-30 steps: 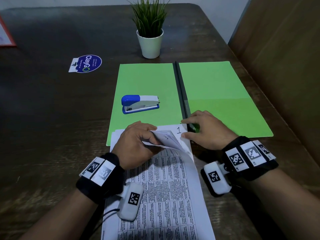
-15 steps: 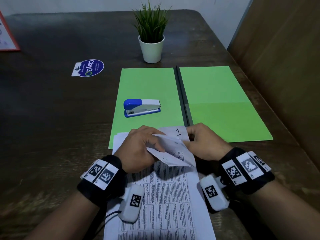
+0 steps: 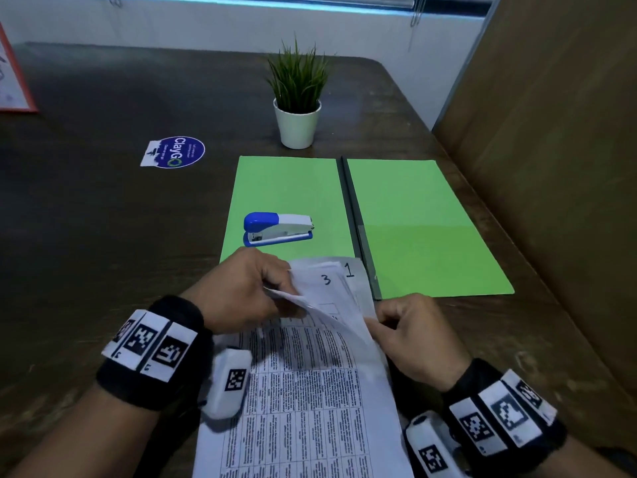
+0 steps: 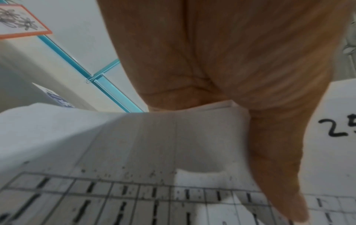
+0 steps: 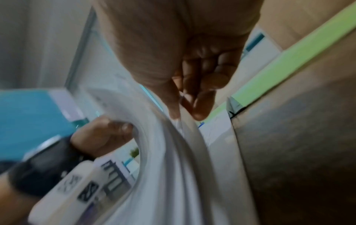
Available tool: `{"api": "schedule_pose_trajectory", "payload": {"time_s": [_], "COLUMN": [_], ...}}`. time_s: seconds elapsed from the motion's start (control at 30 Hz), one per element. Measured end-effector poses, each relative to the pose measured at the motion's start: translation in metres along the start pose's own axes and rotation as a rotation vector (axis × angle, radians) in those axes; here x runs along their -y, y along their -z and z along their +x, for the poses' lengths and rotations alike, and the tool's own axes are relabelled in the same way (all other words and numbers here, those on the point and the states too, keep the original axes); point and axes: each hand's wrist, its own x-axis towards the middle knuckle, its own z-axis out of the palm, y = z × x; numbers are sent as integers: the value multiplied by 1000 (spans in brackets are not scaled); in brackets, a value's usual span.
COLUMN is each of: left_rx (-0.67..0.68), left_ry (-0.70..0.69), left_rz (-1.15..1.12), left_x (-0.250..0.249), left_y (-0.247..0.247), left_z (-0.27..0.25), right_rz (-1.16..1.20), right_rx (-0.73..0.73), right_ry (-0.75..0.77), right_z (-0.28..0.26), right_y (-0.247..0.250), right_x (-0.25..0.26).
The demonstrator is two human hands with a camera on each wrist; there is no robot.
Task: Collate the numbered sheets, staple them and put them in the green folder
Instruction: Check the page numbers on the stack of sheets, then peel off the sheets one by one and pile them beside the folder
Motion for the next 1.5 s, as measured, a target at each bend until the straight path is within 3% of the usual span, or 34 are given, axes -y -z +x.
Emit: {"api": "schedule_pose_trajectory", "payload": {"time_s": [0.1, 0.2, 0.33, 0.4, 0.43, 0.53, 0.57, 0.63, 0.7, 0.8, 0.93, 1.07, 1.13, 1.23, 1.33, 1.5], "left_rx": [36, 67, 80, 58, 47, 20, 15, 19, 33, 37, 52, 28, 10, 5, 30, 11], "left_ry": [52, 65, 49, 46, 49, 66, 69, 68, 66, 69, 73, 78, 76, 85, 99, 99], "left_rz": [5, 35, 39, 30, 12, -54, -70, -87, -84, -52, -6, 1, 6, 2, -7, -28], "left_x": [-3, -4, -3, -2, -3, -2, -2, 0, 1, 4, 7, 8, 8, 9, 10, 11], "left_y": [3, 5, 5, 4, 4, 9, 10, 12, 13, 12, 10, 10, 8, 4, 3, 2], "left_z": [-2, -5, -6, -6, -5, -6, -6, -7, -7, -4, 2, 3, 4, 4, 3, 2], "right_rz": [-157, -258, -328, -189, -80, 200, 216, 117, 1, -264, -552, -907, -1058, -1218, -1222, -976], "right_rx": [-71, -38, 110, 215, 191, -92, -84, 112, 182, 74, -108, -311, -245, -3, 208, 262], "right_ry": [201, 343, 140, 12, -39, -115, -126, -170, -239, -188, -234, -102, 3, 86, 20, -219], "right_z": [-11, -23, -22, -17, -13, -3, -1, -3, -2, 23, 64, 89, 93, 83, 75, 83], "right_y": [2, 2, -1, -3, -2, 10, 15, 20, 30, 81, 190, 248, 232, 164, 94, 34], "right_x": [16, 30, 18, 5, 0, -6, -4, 0, 0, 6, 34, 72, 82, 78, 52, 8]}}
